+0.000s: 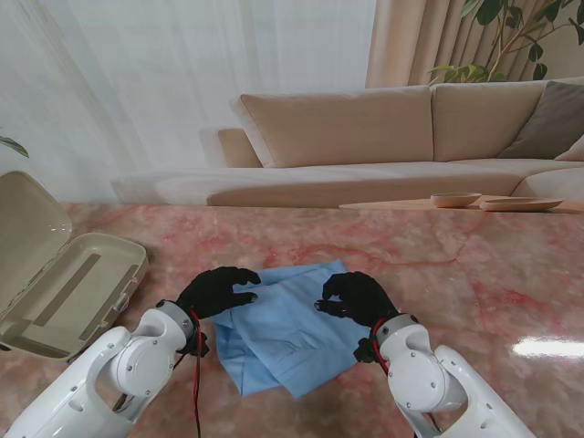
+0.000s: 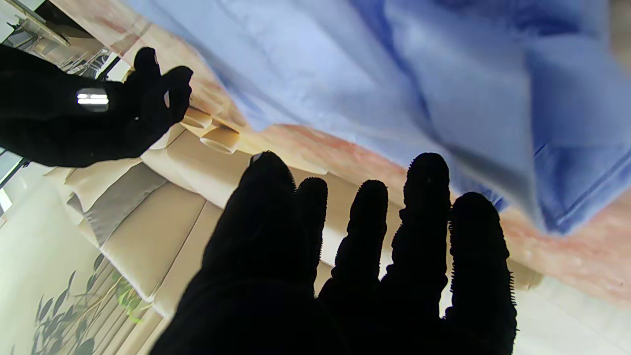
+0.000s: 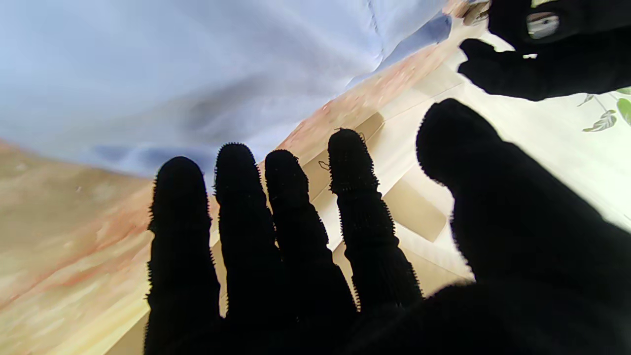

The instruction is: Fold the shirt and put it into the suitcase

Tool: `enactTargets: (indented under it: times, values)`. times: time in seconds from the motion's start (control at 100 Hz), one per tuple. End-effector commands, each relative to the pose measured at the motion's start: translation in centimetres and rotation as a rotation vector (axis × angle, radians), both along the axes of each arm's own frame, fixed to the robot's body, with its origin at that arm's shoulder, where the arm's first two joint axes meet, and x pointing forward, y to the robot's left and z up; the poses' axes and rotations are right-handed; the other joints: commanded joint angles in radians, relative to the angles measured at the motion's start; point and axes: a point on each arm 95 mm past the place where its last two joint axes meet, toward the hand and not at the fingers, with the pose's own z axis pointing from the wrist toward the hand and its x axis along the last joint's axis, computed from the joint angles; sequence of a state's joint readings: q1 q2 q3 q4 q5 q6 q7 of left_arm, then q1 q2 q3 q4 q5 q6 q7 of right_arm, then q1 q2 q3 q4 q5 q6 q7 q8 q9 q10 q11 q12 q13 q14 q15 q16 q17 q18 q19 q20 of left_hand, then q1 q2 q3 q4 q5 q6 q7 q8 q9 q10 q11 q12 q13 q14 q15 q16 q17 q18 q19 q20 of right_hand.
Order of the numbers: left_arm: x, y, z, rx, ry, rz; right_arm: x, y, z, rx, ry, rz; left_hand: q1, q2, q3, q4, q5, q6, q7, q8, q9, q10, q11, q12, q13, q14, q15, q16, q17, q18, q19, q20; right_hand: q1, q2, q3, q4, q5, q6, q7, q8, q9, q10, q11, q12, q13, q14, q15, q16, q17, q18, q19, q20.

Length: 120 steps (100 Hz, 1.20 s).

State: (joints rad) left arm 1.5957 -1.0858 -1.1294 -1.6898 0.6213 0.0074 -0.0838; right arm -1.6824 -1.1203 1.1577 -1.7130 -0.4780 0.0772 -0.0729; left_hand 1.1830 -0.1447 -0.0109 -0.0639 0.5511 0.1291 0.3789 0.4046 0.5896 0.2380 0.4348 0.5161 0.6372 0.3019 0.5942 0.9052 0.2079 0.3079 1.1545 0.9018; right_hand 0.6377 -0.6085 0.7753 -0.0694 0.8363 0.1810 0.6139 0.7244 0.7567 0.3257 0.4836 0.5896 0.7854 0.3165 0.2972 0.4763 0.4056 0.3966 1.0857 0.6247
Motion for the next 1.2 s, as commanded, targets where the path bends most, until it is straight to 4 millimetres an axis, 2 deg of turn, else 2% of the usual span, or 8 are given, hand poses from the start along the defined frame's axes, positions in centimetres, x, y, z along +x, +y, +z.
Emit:
enactTargets:
  times: [0.0,0.18,0.4,0.66,1.19]
  values:
    - [-0.1,0.3,-1.5,0.015,0.043,0.0,-0.3,0.6,-1.1,0.005,0.051,0.024,0.007,0.049,-0.021,0.005,-0.013,0.008,-0.02,0.016,-0.045,0.019,-0.004,-0.002,-0.05,0.033,0.023,-0.001,-0.021,0.017,-0.014,0.023,0.005,0.021,-0.031,0.018,-0.018,-0.013,-0.001,0.009,-0.013,-0.023,-0.01,-0.018,-0.039,-0.023,-0.02,-0.037,-0.019,-0.024,-0.023,-0.028]
    - [0.3,0.4,-3.3,0.025,0.091,-0.011,-0.2,1.3,-2.6,0.007,0.121,0.052,0.009,0.044,-0.017,0.008,-0.014,0.009,-0.021,0.023,-0.048,0.015,-0.001,0.004,-0.051,0.029,0.027,0.001,-0.022,0.018,-0.012,0.025,0.005,0.035,-0.039,0.018,-0.02,-0.012,0.004,0.006,-0.014,-0.023,-0.01,-0.02,-0.054,-0.023,-0.025,-0.044,-0.031,-0.028,-0.034,-0.04]
    - [0.9,0.3,-4.7,0.013,0.127,-0.015,-0.2,0.8,-3.7,-0.013,0.185,0.056,0.013,0.041,-0.012,0.011,-0.021,0.013,-0.018,0.027,-0.051,0.013,0.005,0.008,-0.053,0.029,0.03,0.001,-0.024,0.016,-0.011,0.026,0.005,0.046,-0.048,0.02,-0.022,-0.011,0.005,0.002,-0.015,-0.022,-0.009,-0.02,-0.059,-0.02,-0.022,-0.046,-0.037,-0.029,-0.032,-0.045]
    - [1.3,-0.5,-4.7,-0.006,0.119,-0.041,-0.8,-0.5,-4.1,-0.02,0.214,0.036,0.016,0.036,-0.01,0.013,-0.019,0.012,-0.012,0.028,-0.051,0.013,0.009,0.01,-0.053,0.029,0.033,0.001,-0.025,0.017,-0.011,0.025,0.005,0.061,-0.06,0.024,-0.021,-0.007,0.003,-0.002,-0.015,-0.021,-0.009,-0.019,-0.059,-0.017,-0.015,-0.045,-0.038,-0.028,-0.026,-0.047]
    - [2.1,-2.6,-4.6,-0.07,0.102,-0.103,-3.3,-4.0,-3.9,-0.032,0.237,-0.041,0.019,0.033,-0.009,0.014,-0.021,0.011,-0.006,0.026,-0.052,0.013,0.009,0.009,-0.054,0.027,0.03,-0.003,-0.029,0.016,-0.022,0.015,0.011,0.091,-0.095,0.036,-0.018,0.005,-0.025,-0.006,-0.012,-0.013,-0.019,-0.019,-0.063,-0.01,-0.014,-0.042,-0.043,-0.025,-0.023,-0.049]
